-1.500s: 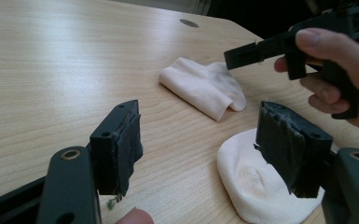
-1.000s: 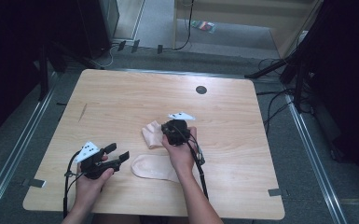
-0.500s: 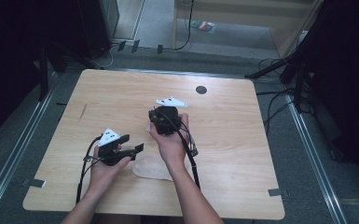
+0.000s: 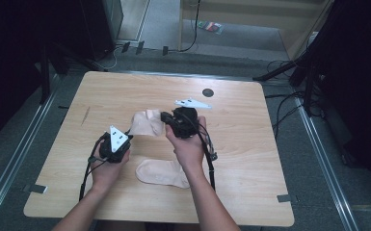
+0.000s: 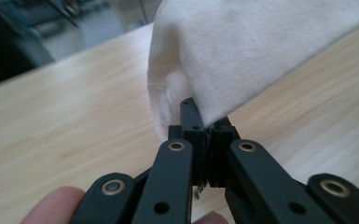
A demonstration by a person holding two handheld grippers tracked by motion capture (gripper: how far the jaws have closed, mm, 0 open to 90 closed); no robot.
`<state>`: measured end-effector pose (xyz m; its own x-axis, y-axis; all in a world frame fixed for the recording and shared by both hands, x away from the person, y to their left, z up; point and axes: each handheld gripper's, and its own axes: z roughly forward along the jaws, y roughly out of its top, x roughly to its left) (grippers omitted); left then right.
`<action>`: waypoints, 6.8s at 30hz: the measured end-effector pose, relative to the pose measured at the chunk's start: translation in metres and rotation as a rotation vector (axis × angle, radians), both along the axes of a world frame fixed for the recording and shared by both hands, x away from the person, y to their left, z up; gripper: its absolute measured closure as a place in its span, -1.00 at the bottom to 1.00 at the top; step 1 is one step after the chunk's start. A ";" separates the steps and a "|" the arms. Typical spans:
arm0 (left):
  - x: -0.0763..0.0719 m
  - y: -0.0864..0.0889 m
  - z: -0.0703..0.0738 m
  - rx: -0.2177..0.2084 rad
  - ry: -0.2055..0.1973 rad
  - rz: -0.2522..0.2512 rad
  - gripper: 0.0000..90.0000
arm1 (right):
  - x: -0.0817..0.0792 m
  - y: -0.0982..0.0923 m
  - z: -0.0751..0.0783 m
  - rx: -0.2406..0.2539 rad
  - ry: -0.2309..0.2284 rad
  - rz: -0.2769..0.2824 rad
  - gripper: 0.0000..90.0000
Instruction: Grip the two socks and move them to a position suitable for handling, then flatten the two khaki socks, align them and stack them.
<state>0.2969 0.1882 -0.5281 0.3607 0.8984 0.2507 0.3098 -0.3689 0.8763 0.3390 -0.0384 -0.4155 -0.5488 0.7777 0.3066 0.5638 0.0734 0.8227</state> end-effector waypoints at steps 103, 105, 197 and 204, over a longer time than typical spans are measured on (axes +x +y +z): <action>0.039 -0.009 -0.018 -0.341 0.378 0.005 0.27 | 0.017 -0.084 -0.119 -0.184 0.015 -0.127 0.21; 0.040 -0.011 -0.020 -0.317 0.383 0.021 0.37 | 0.018 -0.080 -0.120 -0.195 0.023 -0.128 0.25; -0.076 0.004 -0.015 -0.327 0.363 -0.172 1.00 | -0.113 -0.083 -0.107 -0.172 0.010 -0.092 0.98; -0.076 0.000 -0.019 -0.307 0.366 -0.178 1.00 | -0.110 -0.087 -0.114 -0.167 0.028 -0.097 0.98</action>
<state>0.2208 0.1877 -0.5474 0.5295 0.8275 -0.1866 0.5723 -0.1861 0.7987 0.2294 -0.1252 -0.5296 -0.4618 0.8679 0.1831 0.5970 0.1515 0.7879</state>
